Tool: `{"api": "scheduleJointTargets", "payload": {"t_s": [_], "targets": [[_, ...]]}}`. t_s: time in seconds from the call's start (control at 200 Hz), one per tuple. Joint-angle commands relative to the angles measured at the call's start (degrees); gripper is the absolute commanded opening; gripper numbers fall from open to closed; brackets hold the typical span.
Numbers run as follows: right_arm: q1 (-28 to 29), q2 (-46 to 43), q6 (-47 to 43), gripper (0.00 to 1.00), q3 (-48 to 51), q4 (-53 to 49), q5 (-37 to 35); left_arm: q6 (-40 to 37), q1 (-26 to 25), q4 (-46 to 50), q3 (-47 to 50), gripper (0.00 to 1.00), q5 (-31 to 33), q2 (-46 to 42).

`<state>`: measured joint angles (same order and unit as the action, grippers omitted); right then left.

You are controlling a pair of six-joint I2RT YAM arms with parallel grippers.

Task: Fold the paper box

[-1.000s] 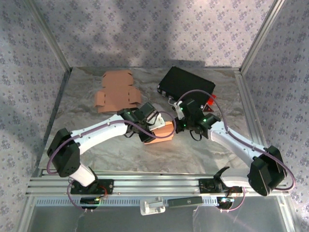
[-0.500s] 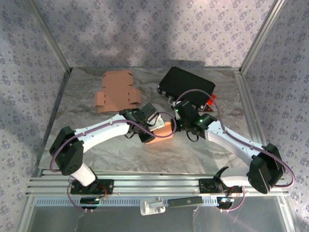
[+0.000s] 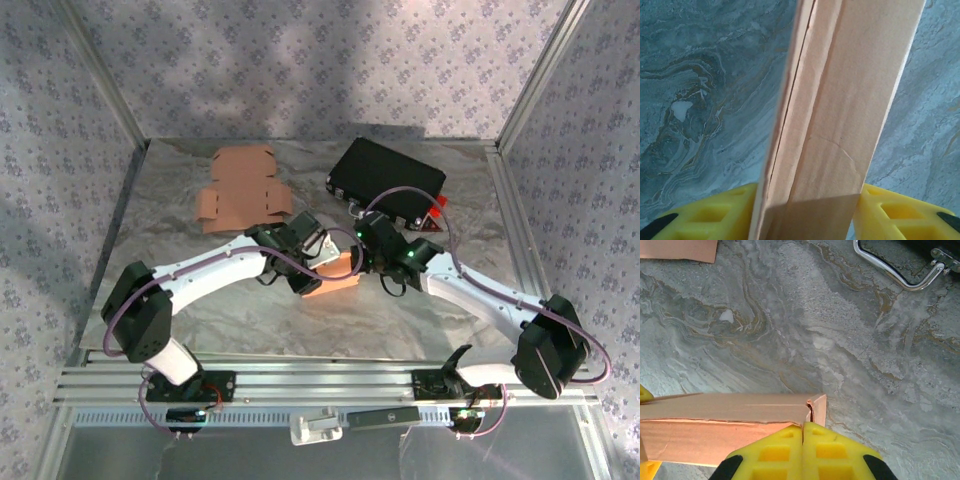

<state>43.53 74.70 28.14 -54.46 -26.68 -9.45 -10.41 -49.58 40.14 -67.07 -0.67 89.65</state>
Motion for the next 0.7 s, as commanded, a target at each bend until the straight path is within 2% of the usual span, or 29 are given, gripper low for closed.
{"api": "scheduleJointTargets", "payload": {"t_s": [0.0, 0.23, 0.47, 0.565, 0.65, 0.695], "targets": [[0.51, 0.41, 1.43, 0.04, 0.36, -3.27, -2.39, 4.04, 1.22, -3.07, 1.16, 0.50, -2.15, -5.79], [0.86, 0.93, 1.73, 0.03, -0.05, -2.86, -2.58, 7.99, 1.82, -6.55, 4.45, 0.59, -8.42, -13.84], [2.51, 1.33, 3.10, 0.02, -0.26, -2.22, -3.91, 7.69, 2.06, -3.79, 4.87, 0.60, -5.35, -13.69], [3.06, 1.52, 3.56, 0.01, -0.32, -2.54, -4.75, 8.88, 2.12, -4.15, 4.71, 0.55, -2.45, -14.74], [3.39, 1.16, 4.00, 0.01, -0.13, -2.60, -5.38, 12.89, 3.05, -4.48, 4.26, 0.46, -0.96, -17.32], [3.44, 0.91, 4.11, 0.01, -0.12, -2.70, -5.54, 15.89, 3.43, -3.43, 3.78, 0.46, 0.57, -18.60]]}}
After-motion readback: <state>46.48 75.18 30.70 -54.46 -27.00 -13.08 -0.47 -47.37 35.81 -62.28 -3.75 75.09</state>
